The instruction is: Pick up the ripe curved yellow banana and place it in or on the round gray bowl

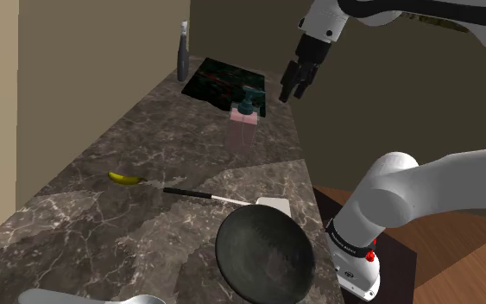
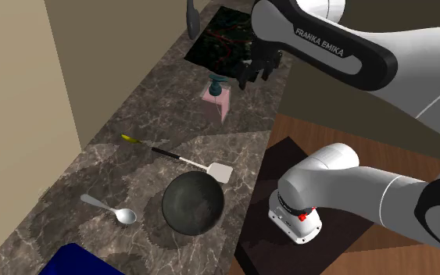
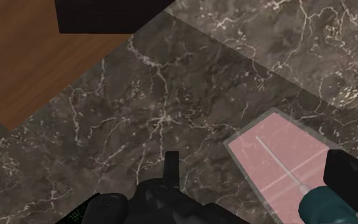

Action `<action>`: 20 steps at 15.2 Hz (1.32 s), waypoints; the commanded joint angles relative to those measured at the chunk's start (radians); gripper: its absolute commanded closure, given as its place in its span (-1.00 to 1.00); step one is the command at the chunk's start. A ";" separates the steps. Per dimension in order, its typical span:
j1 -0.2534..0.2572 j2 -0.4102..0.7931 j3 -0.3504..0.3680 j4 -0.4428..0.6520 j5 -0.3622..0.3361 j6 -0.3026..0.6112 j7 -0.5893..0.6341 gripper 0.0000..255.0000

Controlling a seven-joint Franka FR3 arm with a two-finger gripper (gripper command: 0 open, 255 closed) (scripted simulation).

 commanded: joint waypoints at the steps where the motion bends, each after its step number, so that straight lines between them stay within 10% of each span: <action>1: 0.000 0.000 0.000 0.000 0.000 0.000 0.000 -1.00; 20: 0.261 0.499 0.201 0.226 0.078 0.263 0.063 -1.00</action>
